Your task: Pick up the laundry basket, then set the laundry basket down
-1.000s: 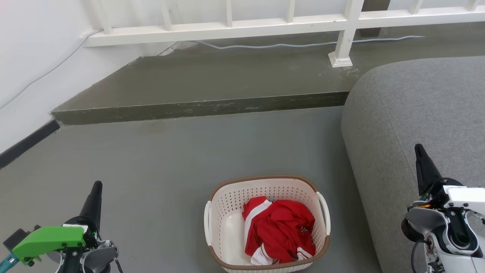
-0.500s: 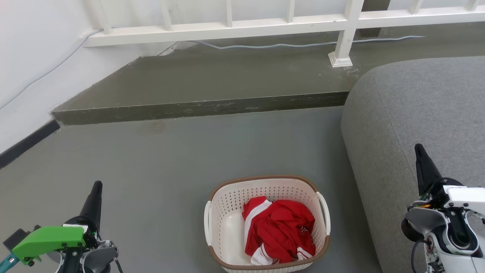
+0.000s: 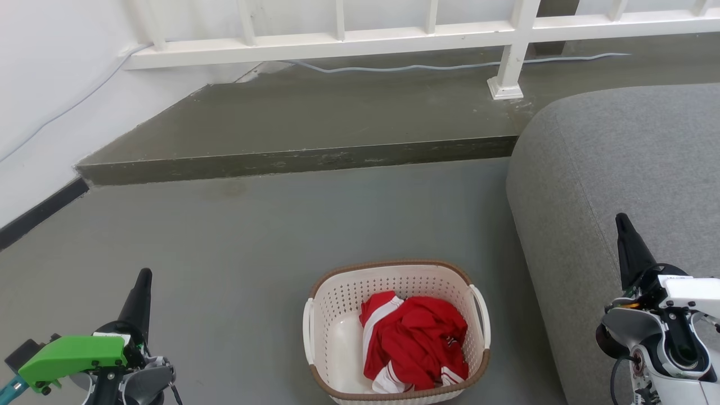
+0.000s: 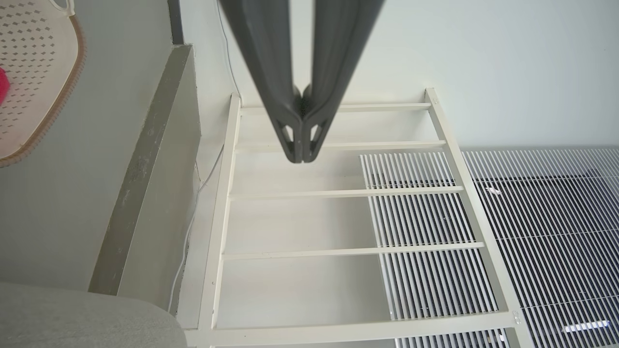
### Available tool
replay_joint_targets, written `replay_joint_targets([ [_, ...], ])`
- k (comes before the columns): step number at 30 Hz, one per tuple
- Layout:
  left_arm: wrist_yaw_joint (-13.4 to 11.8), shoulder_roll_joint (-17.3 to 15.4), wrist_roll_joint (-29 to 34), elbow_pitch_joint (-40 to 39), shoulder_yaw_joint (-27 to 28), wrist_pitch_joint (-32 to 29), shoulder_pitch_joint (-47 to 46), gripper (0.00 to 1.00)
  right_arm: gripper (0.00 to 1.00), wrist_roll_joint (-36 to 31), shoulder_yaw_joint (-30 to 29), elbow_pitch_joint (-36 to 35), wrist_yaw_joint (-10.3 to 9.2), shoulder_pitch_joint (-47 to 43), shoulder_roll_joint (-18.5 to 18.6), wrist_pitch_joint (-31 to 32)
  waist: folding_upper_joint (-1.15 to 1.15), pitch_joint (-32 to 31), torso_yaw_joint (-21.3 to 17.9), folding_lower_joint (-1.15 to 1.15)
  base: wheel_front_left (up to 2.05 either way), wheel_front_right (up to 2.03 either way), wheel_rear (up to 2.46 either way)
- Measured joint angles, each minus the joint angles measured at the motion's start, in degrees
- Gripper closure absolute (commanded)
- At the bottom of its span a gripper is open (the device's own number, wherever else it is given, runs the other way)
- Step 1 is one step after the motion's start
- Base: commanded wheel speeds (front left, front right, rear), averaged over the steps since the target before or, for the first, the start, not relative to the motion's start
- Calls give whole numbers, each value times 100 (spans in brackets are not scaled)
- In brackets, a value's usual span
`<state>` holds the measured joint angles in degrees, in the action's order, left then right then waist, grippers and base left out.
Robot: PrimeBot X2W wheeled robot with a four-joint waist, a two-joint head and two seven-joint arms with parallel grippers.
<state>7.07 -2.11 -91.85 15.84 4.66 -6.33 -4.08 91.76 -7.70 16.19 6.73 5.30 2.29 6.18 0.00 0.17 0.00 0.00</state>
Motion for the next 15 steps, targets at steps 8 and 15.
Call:
replay_joint_targets([
  [8,0,0,0,0,0,0,0,100,100,0,0,-2,0,0,0,0,0,0,0,0,0,0,0],
  [15,0,0,0,0,1,0,0,100,100,0,0,-3,-1,0,0,0,0,0,0,0,0,0,0],
])
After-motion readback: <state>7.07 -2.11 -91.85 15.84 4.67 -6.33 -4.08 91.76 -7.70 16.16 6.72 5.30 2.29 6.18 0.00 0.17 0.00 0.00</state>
